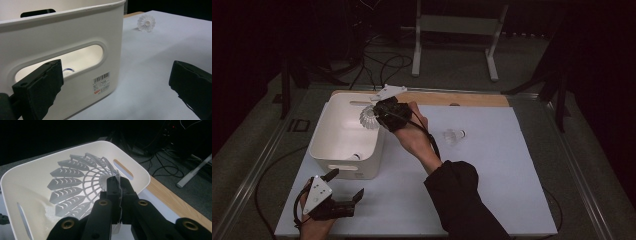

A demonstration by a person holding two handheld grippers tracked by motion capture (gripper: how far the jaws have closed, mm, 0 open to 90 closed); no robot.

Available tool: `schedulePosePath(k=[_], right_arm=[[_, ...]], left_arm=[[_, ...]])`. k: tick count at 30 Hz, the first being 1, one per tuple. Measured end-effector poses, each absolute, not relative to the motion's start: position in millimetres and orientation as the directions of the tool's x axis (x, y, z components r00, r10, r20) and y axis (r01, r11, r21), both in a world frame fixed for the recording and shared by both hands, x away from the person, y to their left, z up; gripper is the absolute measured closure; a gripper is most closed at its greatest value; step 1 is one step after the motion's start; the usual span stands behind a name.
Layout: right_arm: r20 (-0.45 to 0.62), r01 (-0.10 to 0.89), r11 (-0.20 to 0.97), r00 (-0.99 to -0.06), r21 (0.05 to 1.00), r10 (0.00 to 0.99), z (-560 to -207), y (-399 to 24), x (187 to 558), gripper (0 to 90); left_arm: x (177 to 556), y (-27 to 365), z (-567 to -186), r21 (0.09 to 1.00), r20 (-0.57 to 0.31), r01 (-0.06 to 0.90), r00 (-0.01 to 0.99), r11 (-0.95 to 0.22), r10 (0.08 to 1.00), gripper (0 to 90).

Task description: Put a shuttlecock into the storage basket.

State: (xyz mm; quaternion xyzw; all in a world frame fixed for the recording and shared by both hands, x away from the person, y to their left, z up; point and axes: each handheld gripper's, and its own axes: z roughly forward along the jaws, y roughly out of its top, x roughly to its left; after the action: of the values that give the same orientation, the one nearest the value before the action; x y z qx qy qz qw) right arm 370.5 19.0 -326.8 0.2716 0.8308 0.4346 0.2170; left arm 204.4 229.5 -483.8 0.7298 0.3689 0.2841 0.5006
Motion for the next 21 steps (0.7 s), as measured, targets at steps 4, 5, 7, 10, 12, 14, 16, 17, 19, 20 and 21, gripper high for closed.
schedulePosePath(k=[4,5,7,10,12,14,16,17,19,20,21], right_arm=[[-0.125,0.259,0.473,-0.760,0.842,0.638,-325,21,371,88.6],[-0.127,0.256,0.475,-0.761,0.842,0.636,-325,22,371,88.6],[-0.127,0.254,0.472,-0.762,0.844,0.636,-325,23,371,88.6],[-0.124,0.254,0.471,-0.763,0.845,0.635,-324,25,372,88.6],[-0.128,0.251,0.474,-0.764,0.844,0.632,-324,26,372,88.6],[-0.130,0.250,0.477,-0.766,0.843,0.630,-324,27,372,88.6],[-0.136,0.246,0.481,-0.766,0.841,0.628,-324,29,372,88.6],[-0.134,0.245,0.479,-0.767,0.843,0.628,-324,30,372,88.6],[-0.134,0.244,0.477,-0.767,0.844,0.628,-322,31,372,88.6],[-0.134,0.242,0.477,-0.768,0.845,0.626,-322,31,372,88.6],[-0.132,0.241,0.473,-0.767,0.847,0.627,-322,32,372,88.6]], left_arm=[[204,230,-484,0.941,0.045,0.253,0.567,-0.226,0.823,0.3],[204,229,-484,0.941,0.042,0.255,0.567,-0.224,0.823,0.3],[204,229,-484,0.941,0.042,0.254,0.568,-0.224,0.822,0.3],[204,230,-484,0.942,0.041,0.254,0.566,-0.221,0.823,0.2],[204,230,-484,0.943,0.037,0.254,0.565,-0.217,0.824,0.3],[204,229,-484,0.943,0.037,0.253,0.566,-0.217,0.824,0.3],[204,229,-484,0.943,0.036,0.253,0.566,-0.215,0.823,0.2],[204,229,-484,0.943,0.035,0.253,0.567,-0.214,0.823,0.2],[204,229,-484,0.942,0.037,0.255,0.568,-0.218,0.822,0.3],[204,229,-484,0.942,0.036,0.254,0.568,-0.217,0.822,0.3],[204,229,-484,0.943,0.036,0.254,0.568,-0.217,0.822,0.3]])
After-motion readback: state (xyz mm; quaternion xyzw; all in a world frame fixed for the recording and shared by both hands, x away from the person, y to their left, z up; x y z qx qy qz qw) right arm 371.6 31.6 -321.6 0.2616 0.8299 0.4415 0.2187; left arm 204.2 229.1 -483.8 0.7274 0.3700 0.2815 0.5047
